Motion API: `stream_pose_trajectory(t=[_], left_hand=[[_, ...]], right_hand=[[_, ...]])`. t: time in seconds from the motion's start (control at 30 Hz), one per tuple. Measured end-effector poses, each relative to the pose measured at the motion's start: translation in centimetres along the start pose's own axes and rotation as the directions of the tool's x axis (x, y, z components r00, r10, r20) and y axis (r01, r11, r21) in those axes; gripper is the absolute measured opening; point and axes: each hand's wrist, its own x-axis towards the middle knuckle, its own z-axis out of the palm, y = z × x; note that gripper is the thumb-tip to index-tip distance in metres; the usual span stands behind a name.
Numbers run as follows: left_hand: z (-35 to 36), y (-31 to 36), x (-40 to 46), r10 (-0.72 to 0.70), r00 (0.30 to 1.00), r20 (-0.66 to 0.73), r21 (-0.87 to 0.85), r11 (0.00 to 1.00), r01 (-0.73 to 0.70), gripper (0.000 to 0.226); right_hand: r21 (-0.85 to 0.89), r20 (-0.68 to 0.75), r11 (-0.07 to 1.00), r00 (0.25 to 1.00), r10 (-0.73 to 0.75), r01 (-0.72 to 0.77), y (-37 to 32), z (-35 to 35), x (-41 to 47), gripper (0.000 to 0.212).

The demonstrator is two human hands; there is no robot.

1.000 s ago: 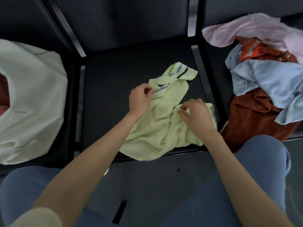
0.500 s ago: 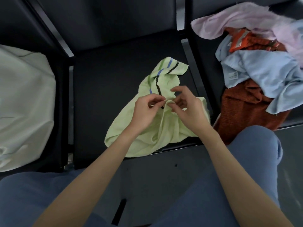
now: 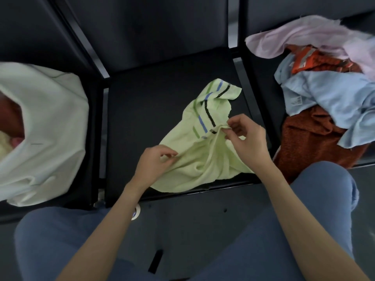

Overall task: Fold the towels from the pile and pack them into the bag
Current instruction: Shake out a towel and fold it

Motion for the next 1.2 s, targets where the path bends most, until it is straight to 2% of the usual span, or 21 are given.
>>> stream_pose_trajectory(t=[0.07, 0.13, 0.4, 0.5, 0.57, 0.63, 0.73, 0.83, 0.9, 1.03, 1.13, 1.2], left_hand=[[-0.4, -1.4, -1.0, -0.029, 0.997, -0.066, 0.085, 0.996, 0.035, 0.013], [-0.9, -2.7, -2.1, -0.088, 0.99, -0.109, 0.094, 0.991, 0.099, 0.016], [-1.8, -4.1, -5.7, -0.321, 0.938, -0.131, -0.116, 0.944, 0.307, 0.018], [-2.0, -3.8, -6.0, -0.499, 0.85, -0.167, -0.289, 0.849, 0.442, 0.011], [-2.5, -2.6, -6.2, -0.579, 0.79, -0.2, -0.417, 0.78, 0.467, 0.01], [-3.5, -1.2, -6.3, -0.532, 0.787, -0.313, -0.359, 0.833, 0.42, 0.01], [-6.6, 1.9, -6.0, -0.305, 0.782, -0.545, -0.197, 0.952, 0.234, 0.011], [-10.9, 6.1, -5.5, -0.109, 0.703, -0.702, -0.128, 0.991, 0.026, 0.013], [-14.0, 9.3, -5.5, -0.125, 0.684, -0.719, -0.233, 0.97, -0.068, 0.013], [-19.4, 13.4, -5.5, -0.243, 0.738, -0.629, -0.53, 0.829, -0.179, 0.017], [-22.7, 14.9, -5.8, -0.203, 0.768, -0.608, -0.532, 0.822, -0.204, 0.017], [-24.6, 15.3, -6.0, -0.117, 0.806, -0.58, -0.447, 0.873, -0.195, 0.015]], right_hand=[[-0.006, -0.021, 1.0, 1.0, -0.006, 0.006, -0.5, -0.6, 0.0, 0.014], [-0.006, -0.046, 1.0, 0.999, -0.013, 0.013, -0.9, -1.2, 0.1, 0.012], [-0.075, -0.124, 0.997, 0.992, -0.028, 0.019, -2.7, -2.9, -0.9, 0.013], [-0.088, -0.172, 0.996, 0.985, -0.016, 0.001, -3.7, -4.2, -1.0, 0.011], [-0.104, -0.208, 0.995, 0.978, -0.031, 0.01, -4.6, -5.1, -1.0, 0.01], [-0.13, -0.238, 0.991, 0.969, -0.069, 0.039, -5.9, -5.8, -1.2, 0.01], [-0.15, -0.326, 0.987, 0.939, -0.107, 0.06, -8.3, -6.7, -1.3, 0.006], [-0.098, -0.459, 0.991, 0.88, -0.127, 0.092, -11.1, -8.2, -1.0, 0.007], [-0.067, -0.493, 0.989, 0.858, -0.146, 0.13, -12.9, -9.4, -0.8, 0.005], [0.008, -0.5, 0.986, 0.855, -0.141, 0.168, -15.7, -11.1, -0.8, 0.009], [0.064, -0.465, 0.985, 0.878, -0.115, 0.163, -17.3, -12.0, -1.1, 0.011], [0.103, -0.426, 0.984, 0.901, -0.086, 0.143, -18.2, -12.5, -1.3, 0.01]])
